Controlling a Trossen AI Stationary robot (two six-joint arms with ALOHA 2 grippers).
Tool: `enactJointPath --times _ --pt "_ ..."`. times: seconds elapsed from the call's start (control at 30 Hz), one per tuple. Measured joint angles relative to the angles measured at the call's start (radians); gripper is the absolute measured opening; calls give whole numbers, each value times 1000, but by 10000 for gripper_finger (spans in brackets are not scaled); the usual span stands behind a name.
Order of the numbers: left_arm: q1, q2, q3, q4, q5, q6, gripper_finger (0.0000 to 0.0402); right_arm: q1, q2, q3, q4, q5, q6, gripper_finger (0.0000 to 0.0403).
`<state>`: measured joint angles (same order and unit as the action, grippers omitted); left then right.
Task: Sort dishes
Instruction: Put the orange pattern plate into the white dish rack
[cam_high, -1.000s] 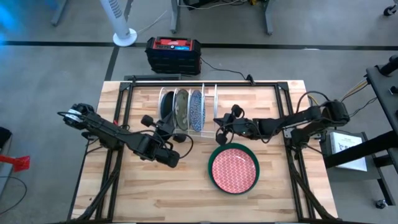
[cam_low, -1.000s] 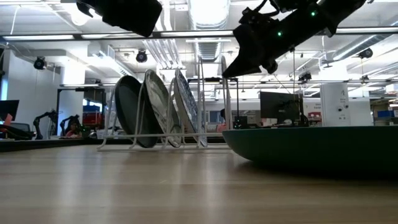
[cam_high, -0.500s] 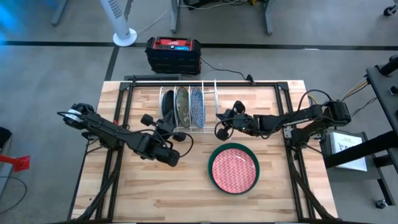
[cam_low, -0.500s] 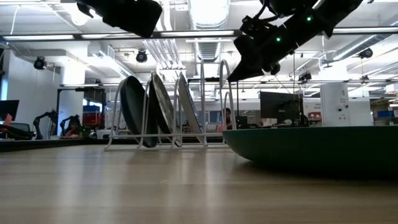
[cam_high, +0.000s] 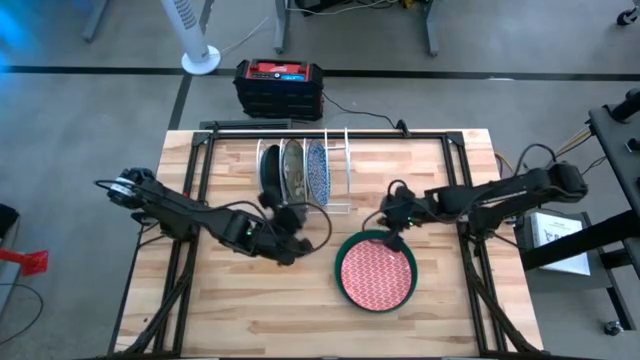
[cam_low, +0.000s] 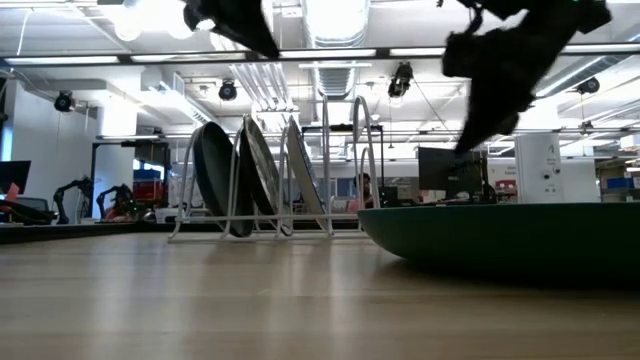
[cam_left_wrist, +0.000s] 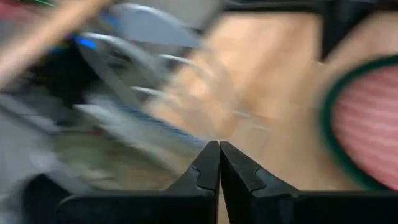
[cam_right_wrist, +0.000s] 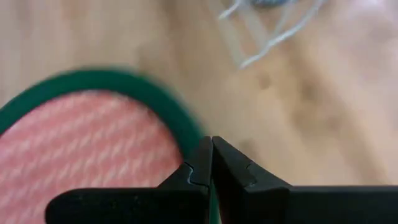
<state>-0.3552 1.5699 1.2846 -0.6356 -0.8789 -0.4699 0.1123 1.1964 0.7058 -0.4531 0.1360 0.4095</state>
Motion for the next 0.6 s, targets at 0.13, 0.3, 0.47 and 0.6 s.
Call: enactJointPath --times 0.13,0.3,0.47,0.6 --pt "-4 76 53 66 156 45 0 34 -58 -50 -22 -88 35 0" --pt "-4 196 151 73 227 58 0 79 -119 -117 -21 -110 90 0" --pt "-18 348 270 76 261 68 0 116 -162 -177 -27 -110 161 4" --pt "-34 476 367 53 297 66 0 150 -184 -204 -25 -119 198 27"
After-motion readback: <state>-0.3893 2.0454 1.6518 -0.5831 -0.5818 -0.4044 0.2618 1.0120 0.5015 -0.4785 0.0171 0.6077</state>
